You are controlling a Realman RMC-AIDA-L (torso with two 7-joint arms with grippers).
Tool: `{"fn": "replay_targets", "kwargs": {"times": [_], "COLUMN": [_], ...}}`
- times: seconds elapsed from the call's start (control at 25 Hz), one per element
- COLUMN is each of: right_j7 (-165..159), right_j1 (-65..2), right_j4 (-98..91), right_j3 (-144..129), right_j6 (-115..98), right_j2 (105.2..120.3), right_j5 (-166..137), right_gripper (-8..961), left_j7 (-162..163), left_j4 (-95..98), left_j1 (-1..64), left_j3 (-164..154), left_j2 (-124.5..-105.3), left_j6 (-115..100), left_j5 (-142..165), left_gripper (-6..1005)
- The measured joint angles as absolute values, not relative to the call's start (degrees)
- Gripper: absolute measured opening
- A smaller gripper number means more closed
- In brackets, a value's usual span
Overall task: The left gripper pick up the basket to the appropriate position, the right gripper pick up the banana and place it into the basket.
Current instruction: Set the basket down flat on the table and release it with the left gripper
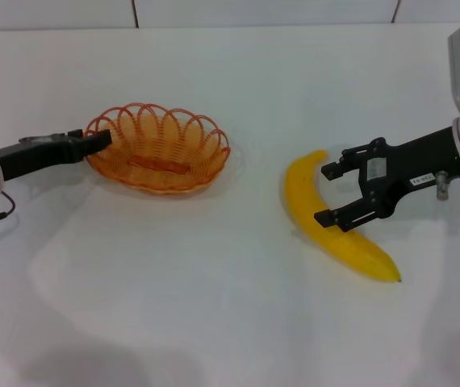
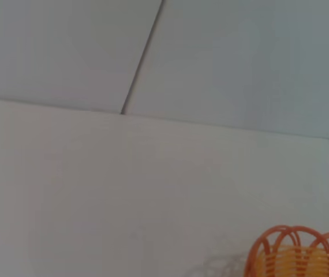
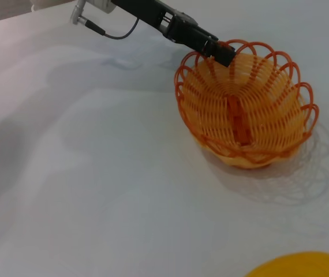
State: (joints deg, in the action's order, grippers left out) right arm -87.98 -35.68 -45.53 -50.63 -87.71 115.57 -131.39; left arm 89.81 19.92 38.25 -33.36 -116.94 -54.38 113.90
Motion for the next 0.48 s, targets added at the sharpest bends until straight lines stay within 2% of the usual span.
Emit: {"fn": "replay_targets", "kwargs": {"times": [0.24, 0.48], "right_j7": [-87.98, -88.37], "right_j1": [-35.69, -35.69], "right_j4": [-45.53, -45.65], "right_j3": [-50.62, -50.36], "right_j6": [-87.71, -86.71], "right_j2": [115.57, 115.75], "right_j5": [-131.37, -130.99], "right_gripper": [877, 877], "left_j7": [86.90, 82.27], "left_j4": [23.62, 30.45], "left_j1": [36.77, 32.92], "left_j3": [-33.62, -33.75], "left_j2": [-116.84, -116.84], "left_j6": [-57.01, -63.41], "left_j5": [114.43, 114.16], "left_gripper": [587, 585]}}
